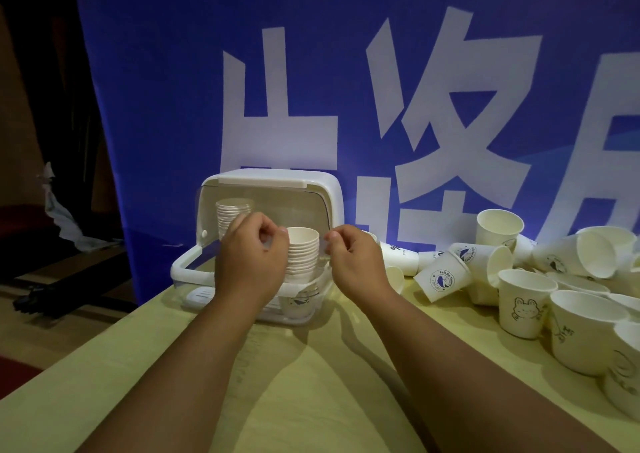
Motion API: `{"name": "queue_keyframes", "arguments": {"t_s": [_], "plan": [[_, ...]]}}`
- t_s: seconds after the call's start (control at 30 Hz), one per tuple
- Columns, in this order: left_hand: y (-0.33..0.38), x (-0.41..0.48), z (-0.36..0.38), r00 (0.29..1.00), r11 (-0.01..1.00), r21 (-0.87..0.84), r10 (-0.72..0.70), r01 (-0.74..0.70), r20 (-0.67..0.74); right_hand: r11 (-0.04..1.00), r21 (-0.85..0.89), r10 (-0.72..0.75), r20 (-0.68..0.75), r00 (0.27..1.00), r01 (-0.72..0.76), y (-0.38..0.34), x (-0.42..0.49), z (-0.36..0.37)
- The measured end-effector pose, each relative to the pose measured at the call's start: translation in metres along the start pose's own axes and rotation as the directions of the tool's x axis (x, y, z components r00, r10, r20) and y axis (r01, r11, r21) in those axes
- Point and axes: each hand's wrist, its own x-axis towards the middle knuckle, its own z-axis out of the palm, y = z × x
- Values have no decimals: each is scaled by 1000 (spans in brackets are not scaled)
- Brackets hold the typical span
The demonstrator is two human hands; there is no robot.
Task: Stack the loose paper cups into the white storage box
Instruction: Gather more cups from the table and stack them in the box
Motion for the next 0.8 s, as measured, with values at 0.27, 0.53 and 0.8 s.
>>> {"name": "queue_keyframes", "arguments": {"t_s": [0.27, 0.53, 0.8], "plan": [[49, -34, 5, 968, 979, 196, 3, -53, 250, 987, -101, 120, -37, 992, -124, 5, -33, -50], [95, -92, -1, 850, 983, 117, -181, 141, 495, 970, -101, 216, -66, 974, -222, -2, -95, -126], [167, -171, 17, 643, 933, -59, -197, 355, 740, 954, -113, 260, -149, 954, -278, 3, -178, -224]]}}
